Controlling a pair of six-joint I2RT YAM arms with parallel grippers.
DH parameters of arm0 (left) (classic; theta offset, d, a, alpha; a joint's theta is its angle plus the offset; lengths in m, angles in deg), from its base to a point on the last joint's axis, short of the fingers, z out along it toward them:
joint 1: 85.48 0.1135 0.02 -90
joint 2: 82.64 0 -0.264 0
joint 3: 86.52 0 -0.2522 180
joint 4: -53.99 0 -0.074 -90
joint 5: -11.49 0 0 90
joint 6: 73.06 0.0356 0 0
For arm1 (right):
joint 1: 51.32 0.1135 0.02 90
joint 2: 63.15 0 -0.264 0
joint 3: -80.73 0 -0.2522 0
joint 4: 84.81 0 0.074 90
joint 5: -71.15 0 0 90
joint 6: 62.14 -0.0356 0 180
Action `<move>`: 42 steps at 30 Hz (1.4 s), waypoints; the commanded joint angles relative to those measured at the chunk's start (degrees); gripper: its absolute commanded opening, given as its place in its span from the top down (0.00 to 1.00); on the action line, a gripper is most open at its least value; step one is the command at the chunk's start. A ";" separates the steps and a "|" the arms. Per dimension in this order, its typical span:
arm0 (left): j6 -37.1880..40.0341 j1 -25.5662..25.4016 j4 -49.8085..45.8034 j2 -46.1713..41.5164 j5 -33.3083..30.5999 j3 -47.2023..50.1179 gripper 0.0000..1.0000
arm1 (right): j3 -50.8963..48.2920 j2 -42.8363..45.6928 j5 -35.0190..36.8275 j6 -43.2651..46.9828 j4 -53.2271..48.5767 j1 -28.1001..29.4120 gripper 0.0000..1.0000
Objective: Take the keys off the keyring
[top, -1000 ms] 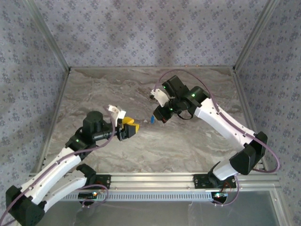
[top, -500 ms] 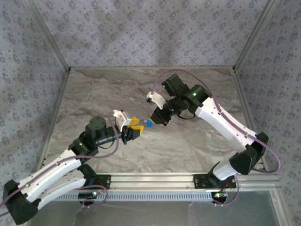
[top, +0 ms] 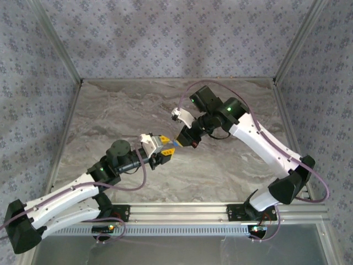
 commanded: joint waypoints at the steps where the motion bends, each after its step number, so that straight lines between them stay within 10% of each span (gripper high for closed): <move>1: 1.85 -0.42 2.87 -0.02 -1.94 0.24 0.56 | 3.45 -1.83 3.25 -0.68 -6.05 0.71 1.00; 42: 2.54 -0.45 8.76 5.27 2.23 -2.15 0.83 | 5.91 -4.48 -0.31 -1.31 -8.44 0.98 1.00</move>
